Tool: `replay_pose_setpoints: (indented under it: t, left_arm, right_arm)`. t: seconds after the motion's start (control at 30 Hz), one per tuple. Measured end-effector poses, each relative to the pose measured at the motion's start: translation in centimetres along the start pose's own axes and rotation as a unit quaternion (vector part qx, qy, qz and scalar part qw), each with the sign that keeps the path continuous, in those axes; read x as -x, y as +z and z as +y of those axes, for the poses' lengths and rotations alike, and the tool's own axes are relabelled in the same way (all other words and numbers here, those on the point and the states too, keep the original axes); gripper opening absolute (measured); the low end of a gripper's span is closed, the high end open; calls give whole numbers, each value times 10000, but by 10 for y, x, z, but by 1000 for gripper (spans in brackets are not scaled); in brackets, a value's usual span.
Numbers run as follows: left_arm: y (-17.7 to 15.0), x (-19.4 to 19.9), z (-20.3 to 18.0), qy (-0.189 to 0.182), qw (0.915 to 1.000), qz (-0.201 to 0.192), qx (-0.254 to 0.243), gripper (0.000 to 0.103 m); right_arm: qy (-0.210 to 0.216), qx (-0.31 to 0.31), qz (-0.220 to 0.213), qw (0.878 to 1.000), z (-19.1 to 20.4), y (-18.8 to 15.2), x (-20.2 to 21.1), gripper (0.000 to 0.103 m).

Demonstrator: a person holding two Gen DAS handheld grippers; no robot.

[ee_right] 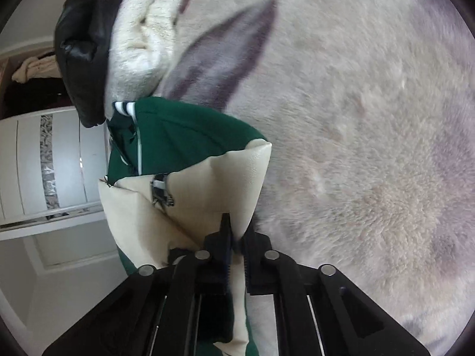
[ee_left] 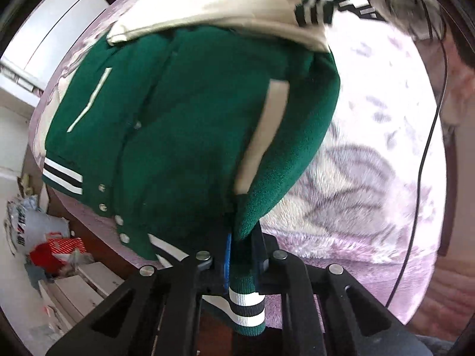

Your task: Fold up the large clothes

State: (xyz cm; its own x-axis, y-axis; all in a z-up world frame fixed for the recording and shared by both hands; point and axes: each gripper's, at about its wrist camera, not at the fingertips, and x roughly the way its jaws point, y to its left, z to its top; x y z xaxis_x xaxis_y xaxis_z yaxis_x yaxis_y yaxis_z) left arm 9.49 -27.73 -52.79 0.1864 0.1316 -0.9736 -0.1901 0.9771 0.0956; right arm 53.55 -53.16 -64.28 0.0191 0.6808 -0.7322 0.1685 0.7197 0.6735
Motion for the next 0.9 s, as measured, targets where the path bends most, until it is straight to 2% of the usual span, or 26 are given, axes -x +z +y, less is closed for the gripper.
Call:
replay_pose_setpoints:
  t: [0.2,0.33,0.43,0.5,0.53,0.57,0.63,0.7,0.73,0.8,0.9]
  left_arm:
    - [23,42,50,-552,9964,-256,595,7]
    - [36,70,96,-926,9907,-415,910,7]
    - [43,84,143,-1121,9849,-555,1196,6]
    - [47,87,176,-1271,9799,-613,1412,6]
    - [48,85,197,-1361,9762,-638,1564,6]
    - [50,80,219,-1475,9723,-624,1700,6]
    - [52,67,252,-1641,9660,-595,1908,6]
    - [53,50,282,-1852,9596,-489,2064,6]
    - [54,38,301,-1946,9563,-446,2137,6]
    - [57,15,332,-2091,9523,-292,2204,6]
    - [58,-32,375,-2270,9430,-37,2433,6]
  right_arm:
    - [-252,588,-107,9979,84,-7,24,4]
    - [-326,909,-235,9951,165,-8,38,4]
    - [-456,1145,-264,9920,224,-11,35,4]
    - [-658,1421,-292,9872,281,-17,19,4]
    - [-711,1492,-281,9858,295,-21,13,4]
    - [-820,1624,-283,9829,325,-25,-3,4]
    - [-971,1779,-250,9789,363,-34,-28,4]
    - [-1261,1983,-187,9718,413,-46,-75,4]
    - [-1375,2049,-156,9689,427,-48,-90,4]
    - [-1751,2228,-6,9590,466,-57,-149,4]
    - [-2264,2421,119,9434,500,-64,-222,4]
